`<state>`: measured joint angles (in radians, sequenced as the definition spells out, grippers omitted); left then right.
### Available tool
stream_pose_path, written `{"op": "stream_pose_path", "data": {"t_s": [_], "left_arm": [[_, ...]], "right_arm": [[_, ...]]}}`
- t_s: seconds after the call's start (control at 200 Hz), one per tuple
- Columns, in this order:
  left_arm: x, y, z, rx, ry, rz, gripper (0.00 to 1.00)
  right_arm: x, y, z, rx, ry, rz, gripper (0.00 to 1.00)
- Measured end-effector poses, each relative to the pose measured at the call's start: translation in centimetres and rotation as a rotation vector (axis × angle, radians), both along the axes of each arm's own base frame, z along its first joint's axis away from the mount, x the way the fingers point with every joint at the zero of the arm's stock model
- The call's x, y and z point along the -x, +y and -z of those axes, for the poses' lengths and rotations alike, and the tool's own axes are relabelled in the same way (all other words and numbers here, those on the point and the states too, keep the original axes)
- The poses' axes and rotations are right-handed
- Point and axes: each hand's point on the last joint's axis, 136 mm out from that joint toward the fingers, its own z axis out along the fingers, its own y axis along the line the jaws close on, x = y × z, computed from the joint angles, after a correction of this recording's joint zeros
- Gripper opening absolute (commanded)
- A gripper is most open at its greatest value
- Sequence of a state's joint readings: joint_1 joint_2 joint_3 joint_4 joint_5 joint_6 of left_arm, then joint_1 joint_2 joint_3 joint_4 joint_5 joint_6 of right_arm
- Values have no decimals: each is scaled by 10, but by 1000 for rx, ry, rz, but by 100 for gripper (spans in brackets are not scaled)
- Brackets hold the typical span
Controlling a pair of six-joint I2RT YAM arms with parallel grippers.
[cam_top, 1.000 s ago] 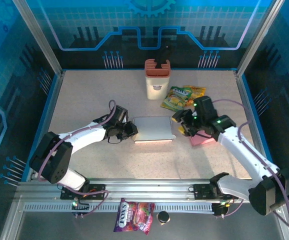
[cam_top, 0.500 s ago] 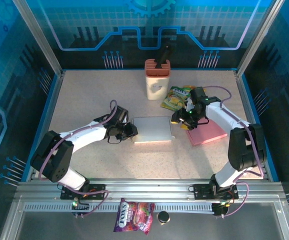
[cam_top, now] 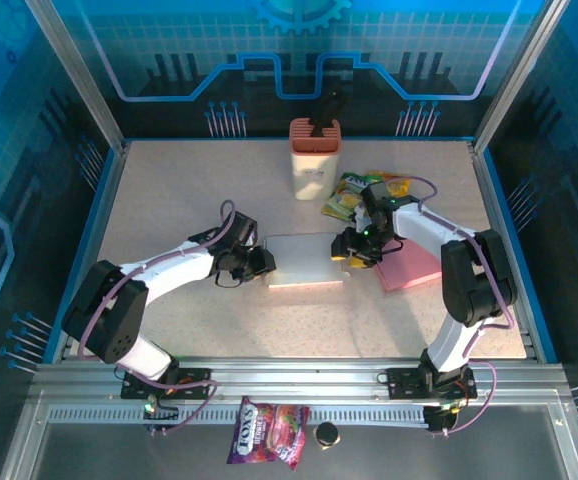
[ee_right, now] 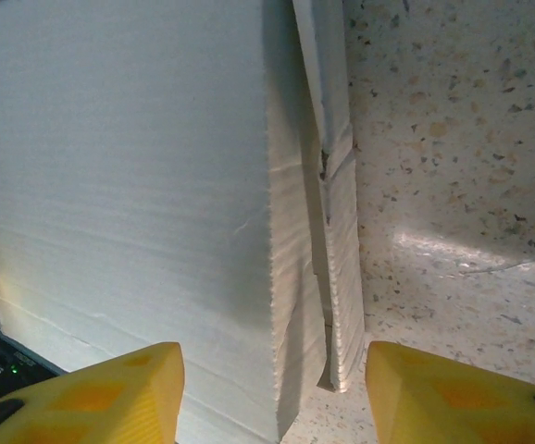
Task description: Fold the paper box
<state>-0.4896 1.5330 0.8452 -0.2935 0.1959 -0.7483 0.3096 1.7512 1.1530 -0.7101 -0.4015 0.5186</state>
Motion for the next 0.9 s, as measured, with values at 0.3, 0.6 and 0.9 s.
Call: {"op": "stream_pose_path", "data": {"t_s": [0.3,0.6,0.9], "left_arm": [[0,0,-8,-15,-1,21,49],[-20,14,-19,-21,-8,7,50],[-21,15,10,-50,68,40,50]], "right_arm": [[6,1,15,16,18,-16,40],[5,-1,18,44,-5,-39,30],[7,0,24,69,-7,-68,24]]}}
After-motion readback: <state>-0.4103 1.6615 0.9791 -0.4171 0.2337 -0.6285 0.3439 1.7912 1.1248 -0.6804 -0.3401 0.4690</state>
